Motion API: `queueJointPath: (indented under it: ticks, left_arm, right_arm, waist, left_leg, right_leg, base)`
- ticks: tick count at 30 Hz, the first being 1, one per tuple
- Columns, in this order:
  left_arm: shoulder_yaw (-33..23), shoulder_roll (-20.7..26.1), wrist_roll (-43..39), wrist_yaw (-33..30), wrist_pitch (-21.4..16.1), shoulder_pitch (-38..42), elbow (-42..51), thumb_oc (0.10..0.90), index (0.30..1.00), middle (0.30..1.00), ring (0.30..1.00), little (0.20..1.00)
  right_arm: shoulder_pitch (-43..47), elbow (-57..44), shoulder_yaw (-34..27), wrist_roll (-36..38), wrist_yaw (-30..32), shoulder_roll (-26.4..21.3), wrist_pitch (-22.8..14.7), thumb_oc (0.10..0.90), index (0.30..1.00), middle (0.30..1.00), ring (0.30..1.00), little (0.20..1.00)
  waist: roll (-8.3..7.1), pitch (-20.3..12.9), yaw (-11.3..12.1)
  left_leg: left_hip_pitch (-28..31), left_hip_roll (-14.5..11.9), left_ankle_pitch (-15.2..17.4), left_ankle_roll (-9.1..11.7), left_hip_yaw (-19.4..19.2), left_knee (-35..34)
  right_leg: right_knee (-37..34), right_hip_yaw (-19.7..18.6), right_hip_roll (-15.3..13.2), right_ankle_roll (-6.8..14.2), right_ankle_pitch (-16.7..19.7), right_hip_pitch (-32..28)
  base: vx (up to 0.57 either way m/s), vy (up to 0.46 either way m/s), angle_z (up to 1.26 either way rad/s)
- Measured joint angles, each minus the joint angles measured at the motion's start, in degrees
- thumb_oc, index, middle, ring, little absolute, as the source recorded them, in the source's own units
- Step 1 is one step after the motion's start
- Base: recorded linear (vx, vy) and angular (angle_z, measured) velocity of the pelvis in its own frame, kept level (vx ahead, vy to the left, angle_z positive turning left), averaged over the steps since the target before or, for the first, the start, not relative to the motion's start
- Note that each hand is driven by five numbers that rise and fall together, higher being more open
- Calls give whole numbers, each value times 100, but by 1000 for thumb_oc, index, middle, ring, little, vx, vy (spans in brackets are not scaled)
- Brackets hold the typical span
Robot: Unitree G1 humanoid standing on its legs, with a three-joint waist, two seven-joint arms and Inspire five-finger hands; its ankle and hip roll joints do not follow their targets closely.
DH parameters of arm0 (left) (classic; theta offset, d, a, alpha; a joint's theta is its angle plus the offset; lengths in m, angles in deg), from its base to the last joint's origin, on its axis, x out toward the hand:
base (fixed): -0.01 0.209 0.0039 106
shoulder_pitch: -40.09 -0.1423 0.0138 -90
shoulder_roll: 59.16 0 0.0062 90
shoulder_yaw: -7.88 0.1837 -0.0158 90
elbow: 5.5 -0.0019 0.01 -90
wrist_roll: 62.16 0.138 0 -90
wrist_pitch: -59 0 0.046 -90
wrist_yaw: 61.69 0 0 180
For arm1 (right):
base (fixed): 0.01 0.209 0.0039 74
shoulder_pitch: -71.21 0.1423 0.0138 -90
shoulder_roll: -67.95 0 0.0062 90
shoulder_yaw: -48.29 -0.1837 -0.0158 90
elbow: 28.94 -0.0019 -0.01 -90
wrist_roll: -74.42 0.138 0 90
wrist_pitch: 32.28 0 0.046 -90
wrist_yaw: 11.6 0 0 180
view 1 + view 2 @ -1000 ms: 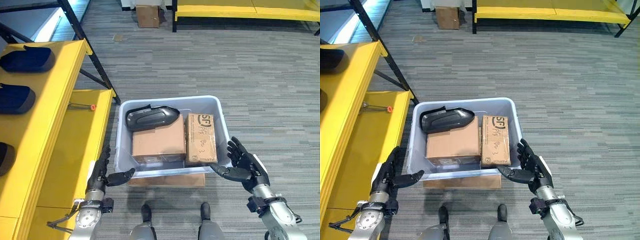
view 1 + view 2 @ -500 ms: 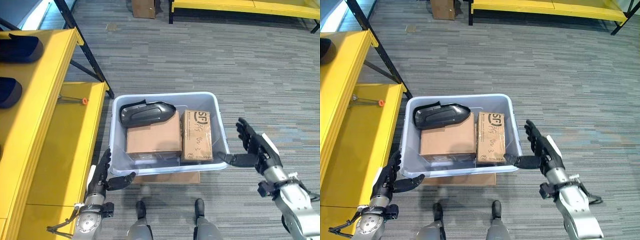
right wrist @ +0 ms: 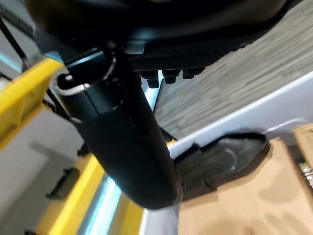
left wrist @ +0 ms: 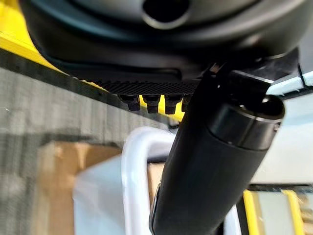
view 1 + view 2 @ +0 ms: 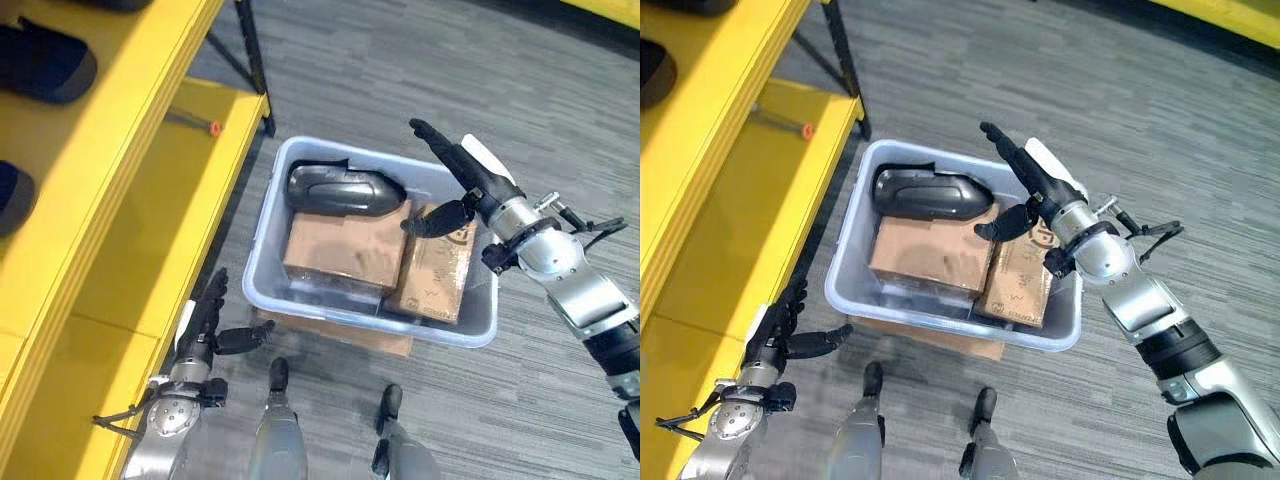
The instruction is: Move parts from the plastic box to the shelf.
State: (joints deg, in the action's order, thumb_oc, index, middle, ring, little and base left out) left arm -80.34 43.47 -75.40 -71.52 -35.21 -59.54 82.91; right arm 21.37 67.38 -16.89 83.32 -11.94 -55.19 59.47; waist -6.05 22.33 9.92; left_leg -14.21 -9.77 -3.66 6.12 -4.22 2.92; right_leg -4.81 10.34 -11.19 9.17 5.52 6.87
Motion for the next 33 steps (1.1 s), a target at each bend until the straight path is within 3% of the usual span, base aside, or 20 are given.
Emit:
queueJointPath:
  ticks: [5, 10, 22, 33]
  left_arm:
    - [-47, -14, -8, -140, -3, 32, -20, 900, 1000, 1000, 1000, 1000]
    - [-50, -26, -21, -231, -2, 193, -23, 900, 1000, 1000, 1000, 1000]
    - [3, -24, -219, -358, -103, 293, -7, 900, 1000, 1000, 1000, 1000]
    - [90, -25, -232, -378, -123, 420, -9, 900, 1000, 1000, 1000, 1000]
  right_arm:
    - [336, 574, 254, -215, 94, 290, 122, 900, 1000, 1000, 1000, 1000]
    - [749, 877, 302, -393, 293, 469, 168, 900, 1000, 1000, 1000, 1000]
    - [1320, 1796, 370, -723, 667, 863, 230, 900, 1000, 1000, 1000, 1000]
    - [1875, 1995, 438, -1004, 748, 818, 260, 900, 1000, 1000, 1000, 1000]
  waist:
    - [13, 166, 154]
    - [97, 556, 285]
    - [171, 658, 444]
    - [235, 768, 442]
  left_leg:
    - [-189, 17, 0, 0, 152, 88]
    - [-330, 11, 2, 2, 199, 228]
    - [-924, 113, 22, -22, 383, 572]
    - [-1582, 284, 79, -115, 529, 975]
  right_leg:
    - [4, 140, 5, -38, -26, 38]
    - [127, 200, 4, -67, -54, 130]
    - [465, 293, -120, -42, -125, 604]
    - [1126, 291, -340, -42, -343, 1285]
  base:
    - [-15, 2, 13]
    - [-2, 14, 6]
    - [10, 26, 7]
    - [23, 34, 7]
